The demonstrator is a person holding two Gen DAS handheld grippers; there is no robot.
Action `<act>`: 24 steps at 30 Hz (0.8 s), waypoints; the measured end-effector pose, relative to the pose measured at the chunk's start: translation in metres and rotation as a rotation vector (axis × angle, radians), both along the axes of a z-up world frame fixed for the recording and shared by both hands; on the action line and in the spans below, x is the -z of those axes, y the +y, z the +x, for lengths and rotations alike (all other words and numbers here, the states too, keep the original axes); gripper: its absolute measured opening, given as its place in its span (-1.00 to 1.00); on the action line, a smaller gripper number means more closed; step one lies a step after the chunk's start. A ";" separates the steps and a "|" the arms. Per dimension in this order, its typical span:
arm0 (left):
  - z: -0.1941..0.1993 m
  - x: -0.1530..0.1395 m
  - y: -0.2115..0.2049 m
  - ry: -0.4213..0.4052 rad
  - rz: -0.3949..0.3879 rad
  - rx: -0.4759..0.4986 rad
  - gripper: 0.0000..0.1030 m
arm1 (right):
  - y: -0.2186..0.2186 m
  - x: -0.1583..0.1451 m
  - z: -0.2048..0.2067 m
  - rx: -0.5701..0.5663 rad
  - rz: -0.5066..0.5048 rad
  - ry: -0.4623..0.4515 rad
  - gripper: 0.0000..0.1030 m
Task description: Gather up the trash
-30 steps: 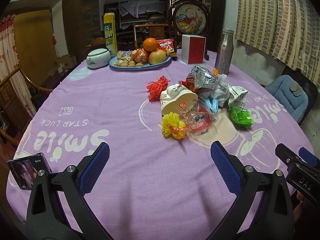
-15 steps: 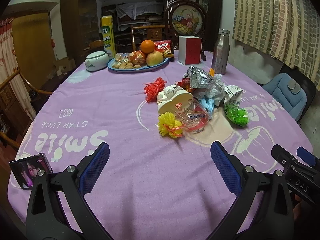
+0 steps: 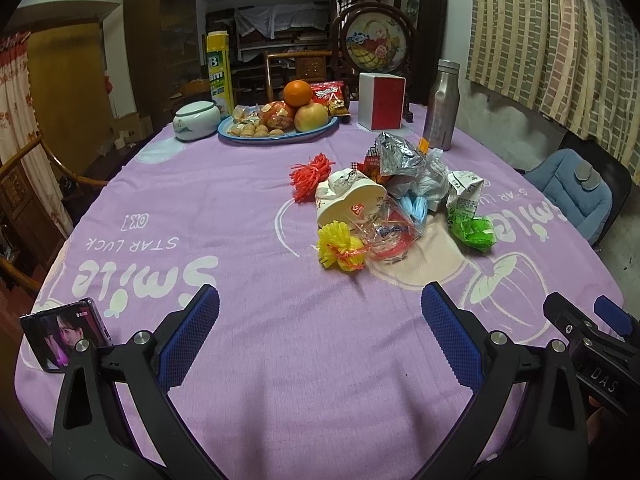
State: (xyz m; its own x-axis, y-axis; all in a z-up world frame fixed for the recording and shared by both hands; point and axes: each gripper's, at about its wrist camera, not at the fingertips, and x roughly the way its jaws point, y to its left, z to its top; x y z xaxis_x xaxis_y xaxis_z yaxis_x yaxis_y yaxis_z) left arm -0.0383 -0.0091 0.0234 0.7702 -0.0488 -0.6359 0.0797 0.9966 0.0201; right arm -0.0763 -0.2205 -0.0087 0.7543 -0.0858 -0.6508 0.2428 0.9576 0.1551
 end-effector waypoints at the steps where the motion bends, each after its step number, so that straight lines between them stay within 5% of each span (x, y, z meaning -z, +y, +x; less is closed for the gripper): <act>1: -0.001 0.000 0.000 0.000 -0.001 -0.001 0.89 | 0.001 0.000 -0.001 -0.001 -0.006 -0.004 0.89; 24: 0.000 0.009 -0.007 0.014 0.031 -0.003 0.89 | 0.003 0.009 -0.006 -0.006 -0.031 -0.012 0.90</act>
